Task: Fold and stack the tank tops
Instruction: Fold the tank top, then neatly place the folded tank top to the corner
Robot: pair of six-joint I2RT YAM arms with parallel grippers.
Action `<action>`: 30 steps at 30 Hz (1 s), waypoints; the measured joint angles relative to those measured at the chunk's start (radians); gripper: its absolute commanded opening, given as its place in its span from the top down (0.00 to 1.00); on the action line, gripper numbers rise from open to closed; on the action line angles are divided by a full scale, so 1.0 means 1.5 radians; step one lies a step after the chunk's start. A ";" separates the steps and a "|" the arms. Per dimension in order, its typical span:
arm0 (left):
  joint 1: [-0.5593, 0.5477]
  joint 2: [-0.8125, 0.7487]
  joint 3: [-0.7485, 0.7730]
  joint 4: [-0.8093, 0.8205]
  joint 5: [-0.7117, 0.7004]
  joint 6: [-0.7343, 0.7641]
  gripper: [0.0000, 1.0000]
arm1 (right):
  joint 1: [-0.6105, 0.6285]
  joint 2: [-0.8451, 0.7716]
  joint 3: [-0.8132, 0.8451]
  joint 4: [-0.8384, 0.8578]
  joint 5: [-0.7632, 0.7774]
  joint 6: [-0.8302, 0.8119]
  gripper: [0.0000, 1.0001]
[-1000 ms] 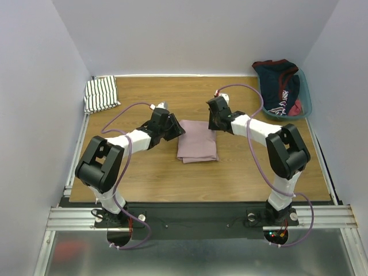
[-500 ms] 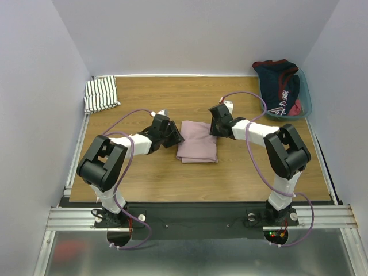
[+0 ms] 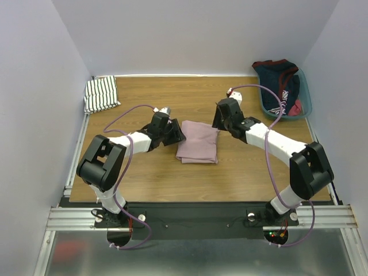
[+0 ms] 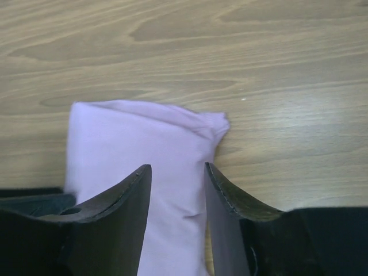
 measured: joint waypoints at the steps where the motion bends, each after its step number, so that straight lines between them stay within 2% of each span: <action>1: 0.003 0.000 0.006 0.000 0.012 0.006 0.38 | 0.007 -0.004 0.000 0.002 -0.001 0.001 0.57; 4: 0.009 0.000 0.012 0.003 0.032 0.015 0.37 | 0.037 0.009 0.000 0.002 -0.010 0.007 0.61; 7: 0.016 0.001 0.017 0.001 0.051 0.023 0.37 | 0.066 0.033 -0.013 0.006 -0.018 0.015 0.60; 14: 0.024 0.045 0.057 -0.005 0.071 0.036 0.37 | 0.126 0.020 -0.114 0.005 -0.026 0.043 0.59; 23: 0.024 0.076 0.064 0.009 0.097 0.040 0.37 | 0.134 -0.051 -0.233 0.036 -0.037 0.072 0.57; 30: 0.019 0.096 0.081 0.020 0.107 0.039 0.37 | 0.134 -0.057 -0.243 0.048 -0.039 0.072 0.57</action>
